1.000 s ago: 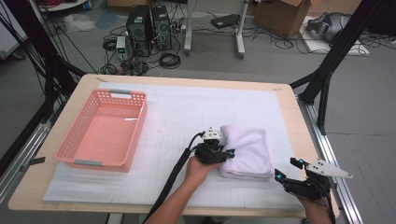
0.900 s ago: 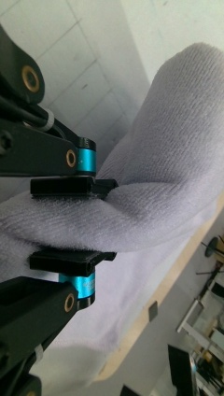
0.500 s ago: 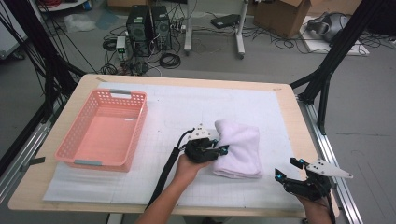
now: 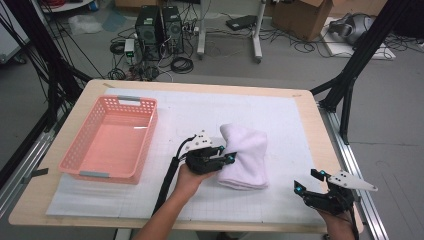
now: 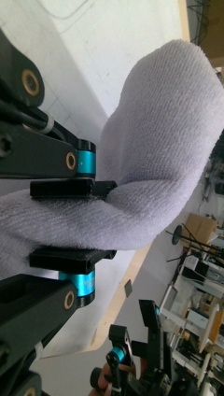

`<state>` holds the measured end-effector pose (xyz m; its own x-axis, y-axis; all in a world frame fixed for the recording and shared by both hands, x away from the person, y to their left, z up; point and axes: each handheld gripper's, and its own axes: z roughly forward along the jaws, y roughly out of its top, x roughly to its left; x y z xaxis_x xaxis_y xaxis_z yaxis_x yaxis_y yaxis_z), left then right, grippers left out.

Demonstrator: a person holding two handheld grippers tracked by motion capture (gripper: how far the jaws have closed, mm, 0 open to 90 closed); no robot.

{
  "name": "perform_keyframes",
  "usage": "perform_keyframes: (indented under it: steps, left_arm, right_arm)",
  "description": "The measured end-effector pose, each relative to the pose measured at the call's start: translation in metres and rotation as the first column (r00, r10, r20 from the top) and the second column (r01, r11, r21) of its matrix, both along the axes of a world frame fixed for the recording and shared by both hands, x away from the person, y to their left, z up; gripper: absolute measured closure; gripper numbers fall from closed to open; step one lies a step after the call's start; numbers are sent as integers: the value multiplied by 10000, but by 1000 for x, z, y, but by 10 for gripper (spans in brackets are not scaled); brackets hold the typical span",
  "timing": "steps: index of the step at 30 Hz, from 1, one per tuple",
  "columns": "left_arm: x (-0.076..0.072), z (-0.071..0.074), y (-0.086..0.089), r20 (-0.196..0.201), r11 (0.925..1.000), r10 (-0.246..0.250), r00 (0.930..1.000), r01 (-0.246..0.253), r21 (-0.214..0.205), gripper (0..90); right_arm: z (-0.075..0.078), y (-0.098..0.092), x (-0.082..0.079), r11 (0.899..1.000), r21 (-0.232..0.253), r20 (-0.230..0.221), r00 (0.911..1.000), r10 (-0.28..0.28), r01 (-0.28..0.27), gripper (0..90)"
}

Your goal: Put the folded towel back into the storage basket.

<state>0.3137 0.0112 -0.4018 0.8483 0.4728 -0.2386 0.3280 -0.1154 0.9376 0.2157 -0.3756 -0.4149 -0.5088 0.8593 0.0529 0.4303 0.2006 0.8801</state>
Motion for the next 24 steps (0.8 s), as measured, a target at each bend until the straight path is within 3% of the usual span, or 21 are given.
perform_keyframes:
  steps: [10,15,24]
  left_arm:
    - [-7,16,15,418,9996,-138,9990,148,-238,717]
    - [-12,23,22,637,9995,-305,9975,312,-95,722]
    - [-18,34,36,882,9988,-281,9957,315,-377,721]
  right_arm:
    - [0,1,0,10000,-15,53,10000,27,-27,208]
    - [0,1,0,10000,-23,33,10000,16,-16,208]
    - [1,3,0,10000,-15,34,10000,56,-56,208]
